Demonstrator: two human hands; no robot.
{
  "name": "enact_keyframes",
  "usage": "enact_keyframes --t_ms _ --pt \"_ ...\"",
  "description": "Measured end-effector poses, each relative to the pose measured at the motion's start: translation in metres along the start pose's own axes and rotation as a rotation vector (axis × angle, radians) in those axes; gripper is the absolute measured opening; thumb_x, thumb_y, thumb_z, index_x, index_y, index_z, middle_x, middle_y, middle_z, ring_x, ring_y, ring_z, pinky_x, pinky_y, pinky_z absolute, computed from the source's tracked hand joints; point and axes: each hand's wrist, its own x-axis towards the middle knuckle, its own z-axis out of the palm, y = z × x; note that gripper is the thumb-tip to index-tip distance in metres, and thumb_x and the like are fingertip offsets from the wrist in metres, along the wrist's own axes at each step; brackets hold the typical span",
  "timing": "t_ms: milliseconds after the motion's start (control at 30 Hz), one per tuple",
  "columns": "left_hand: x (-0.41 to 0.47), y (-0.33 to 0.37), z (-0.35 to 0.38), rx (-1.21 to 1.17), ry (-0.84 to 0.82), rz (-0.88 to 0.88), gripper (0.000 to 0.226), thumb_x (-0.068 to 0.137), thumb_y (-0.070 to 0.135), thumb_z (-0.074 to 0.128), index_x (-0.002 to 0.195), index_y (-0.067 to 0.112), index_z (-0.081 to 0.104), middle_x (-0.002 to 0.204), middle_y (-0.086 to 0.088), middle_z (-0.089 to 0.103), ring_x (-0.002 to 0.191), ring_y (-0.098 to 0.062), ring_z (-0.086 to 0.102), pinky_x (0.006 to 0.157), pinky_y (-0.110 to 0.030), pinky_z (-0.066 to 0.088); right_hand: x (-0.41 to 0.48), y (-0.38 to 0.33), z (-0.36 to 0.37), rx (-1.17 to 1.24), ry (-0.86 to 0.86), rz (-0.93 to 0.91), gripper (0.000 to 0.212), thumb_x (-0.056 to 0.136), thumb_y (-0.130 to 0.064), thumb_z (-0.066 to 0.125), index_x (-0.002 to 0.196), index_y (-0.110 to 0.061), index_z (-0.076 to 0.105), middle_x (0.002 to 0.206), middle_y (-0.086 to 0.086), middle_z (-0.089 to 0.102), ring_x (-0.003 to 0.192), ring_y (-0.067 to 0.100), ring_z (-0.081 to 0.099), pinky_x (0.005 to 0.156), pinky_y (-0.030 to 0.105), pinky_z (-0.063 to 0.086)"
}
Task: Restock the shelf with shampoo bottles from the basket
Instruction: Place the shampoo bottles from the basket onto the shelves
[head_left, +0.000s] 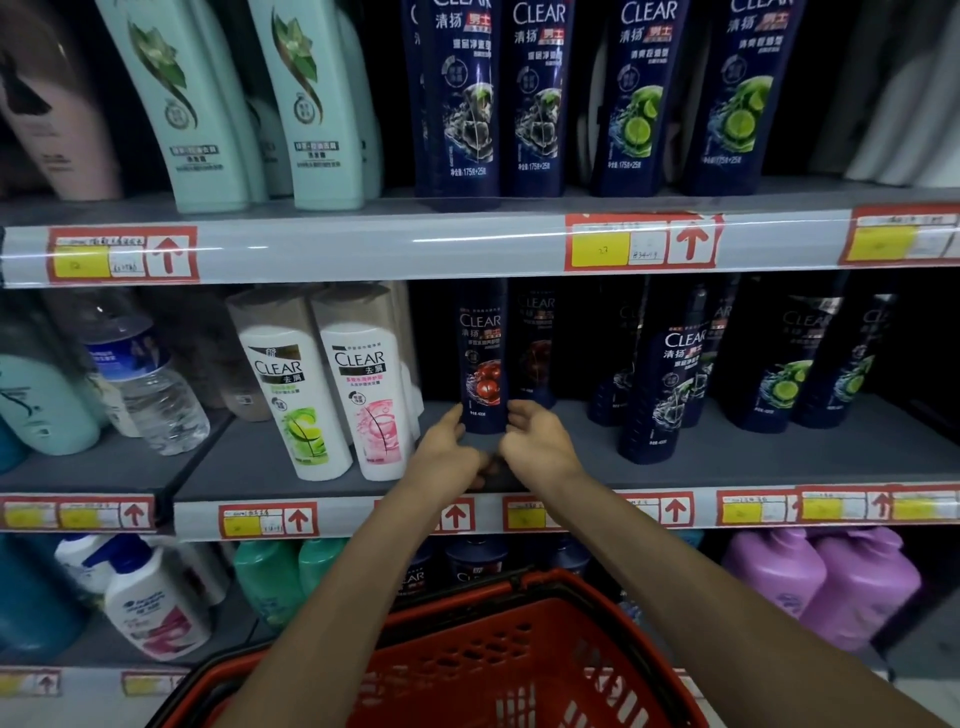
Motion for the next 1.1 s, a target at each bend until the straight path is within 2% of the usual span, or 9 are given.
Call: enact_keyframes --t_ms 100,233,367,433,533,733,833,967,1100 --pt "-0.011 0.004 -0.003 -0.045 0.005 -0.004 0.073 0.091 -0.01 0.061 0.153 0.018 0.034 0.141 -0.014 0.047 0.096 -0.007 0.056 0.072 -0.027 0.057 -0.006 0.002 -0.009 -0.09 -0.039 -0.031 0.062 0.085 0.003 0.06 0.145 -0.01 0.05 0.139 0.005 0.06 0.131 0.021 0.056 0.113 0.035 0.044" --pt "-0.027 0.009 -0.004 -0.003 0.01 0.026 0.073 0.092 0.001 0.066 0.153 0.021 0.034 0.136 -0.009 0.048 0.12 -0.024 0.057 0.081 -0.038 0.06 -0.024 0.0 -0.031 -0.21 -0.066 -0.081 0.066 0.083 -0.001 0.068 0.146 -0.017 0.051 0.14 0.004 0.058 0.132 0.021 0.054 0.111 0.037 0.046" --pt "-0.043 0.015 0.012 0.06 0.104 0.067 0.058 0.094 0.01 0.067 0.147 0.021 0.046 0.138 -0.011 0.053 0.116 -0.022 0.058 0.094 -0.044 0.056 -0.052 -0.006 -0.062 -0.229 -0.01 -0.15 0.05 0.083 0.001 0.064 0.13 -0.017 0.063 0.12 0.002 0.064 0.115 0.019 0.061 0.101 0.035 0.052" --pt "-0.055 0.023 0.025 0.068 0.146 0.101 0.045 0.095 0.016 0.066 0.137 0.021 0.053 0.134 -0.01 0.057 0.116 -0.022 0.059 0.099 -0.041 0.052 -0.067 -0.007 -0.082 -0.212 0.019 -0.165 0.044 0.082 0.001 0.062 0.122 -0.017 0.066 0.107 -0.003 0.064 0.104 0.017 0.063 0.095 0.033 0.054" --pt "-0.077 0.032 0.049 0.133 0.121 0.141 0.037 0.095 0.025 0.068 0.13 0.023 0.057 0.127 -0.005 0.061 0.113 -0.02 0.062 0.094 -0.032 0.05 -0.088 -0.005 -0.118 -0.219 0.06 -0.2 0.038 0.084 -0.002 0.062 0.119 -0.017 0.067 0.099 -0.009 0.062 0.097 0.015 0.063 0.093 0.032 0.054" --pt "-0.088 0.061 0.097 0.272 0.056 0.135 0.049 0.09 0.038 0.072 0.134 0.024 0.055 0.124 0.0 0.06 0.103 -0.011 0.062 0.089 -0.035 0.053 -0.106 -0.005 -0.179 -0.215 0.201 -0.234 0.033 0.087 0.001 0.051 0.107 -0.016 0.07 0.091 -0.008 0.065 0.088 0.01 0.063 0.088 0.033 0.056" --pt "-0.074 0.085 0.125 0.296 0.118 0.167 0.065 0.085 0.047 0.076 0.139 0.023 0.049 0.118 0.003 0.059 0.1 -0.011 0.059 0.082 -0.026 0.044 -0.109 0.002 -0.204 -0.25 0.237 -0.219 0.033 0.088 0.0 0.051 0.106 -0.017 0.072 0.092 -0.006 0.069 0.089 0.013 0.065 0.086 0.034 0.057" --pt "-0.042 0.103 0.162 0.216 0.213 0.15 0.087 0.072 0.049 0.086 0.142 0.019 0.044 0.116 0.002 0.064 0.103 -0.017 0.062 0.089 -0.032 0.052 -0.105 0.011 -0.236 -0.254 0.3 -0.191 0.03 0.088 -0.003 0.054 0.106 -0.018 0.073 0.091 -0.005 0.07 0.09 0.016 0.067 0.085 0.035 0.056" --pt "-0.018 0.104 0.183 0.232 0.327 0.142 0.059 0.066 0.048 0.088 0.111 0.026 0.056 0.111 0.004 0.071 0.097 -0.018 0.069 0.085 -0.037 0.058 -0.097 0.022 -0.255 -0.261 0.337 -0.182 0.028 0.09 -0.004 0.053 0.104 -0.019 0.072 0.084 -0.009 0.068 0.083 0.017 0.065 0.076 0.029 0.051"
